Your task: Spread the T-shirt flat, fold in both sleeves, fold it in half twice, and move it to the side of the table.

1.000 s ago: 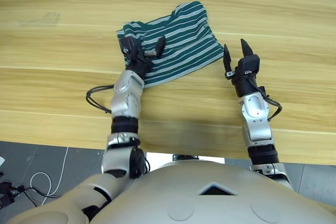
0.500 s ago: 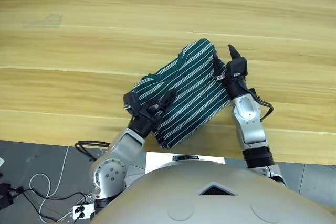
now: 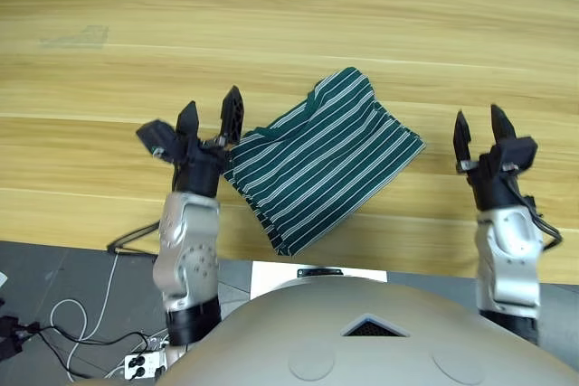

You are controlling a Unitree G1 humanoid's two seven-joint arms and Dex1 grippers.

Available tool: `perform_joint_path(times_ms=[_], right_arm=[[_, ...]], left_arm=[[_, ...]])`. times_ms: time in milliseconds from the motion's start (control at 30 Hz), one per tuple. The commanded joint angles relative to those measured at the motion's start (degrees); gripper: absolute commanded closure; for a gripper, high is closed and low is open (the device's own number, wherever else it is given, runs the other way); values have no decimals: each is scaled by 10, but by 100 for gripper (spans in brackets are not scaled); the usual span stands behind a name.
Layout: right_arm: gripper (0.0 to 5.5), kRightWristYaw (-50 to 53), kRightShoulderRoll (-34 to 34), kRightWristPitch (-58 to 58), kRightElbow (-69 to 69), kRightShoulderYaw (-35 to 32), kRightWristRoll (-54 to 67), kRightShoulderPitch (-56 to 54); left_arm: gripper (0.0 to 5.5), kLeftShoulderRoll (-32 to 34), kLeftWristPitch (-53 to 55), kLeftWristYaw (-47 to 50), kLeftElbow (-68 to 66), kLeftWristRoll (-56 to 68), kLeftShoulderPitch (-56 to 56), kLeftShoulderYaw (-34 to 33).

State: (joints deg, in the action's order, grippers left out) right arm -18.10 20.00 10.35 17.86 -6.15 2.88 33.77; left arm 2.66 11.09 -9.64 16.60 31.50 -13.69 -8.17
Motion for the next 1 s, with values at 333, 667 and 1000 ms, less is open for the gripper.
perform_joint_path(times_ms=[333,667,1000], right_arm=[[310,-98,66,19,-128,123,-74,-28],[310,-60,-4,-47,-286,166,-99,-308],[310,17,-148,4,-629,155,-91,-641]], left_arm=[[12,75,-47,-14,-169,-78,191,-52],[12,68,-38,-22,-199,-112,114,-40],[12,51,-19,-68,-114,-109,-37,6]])
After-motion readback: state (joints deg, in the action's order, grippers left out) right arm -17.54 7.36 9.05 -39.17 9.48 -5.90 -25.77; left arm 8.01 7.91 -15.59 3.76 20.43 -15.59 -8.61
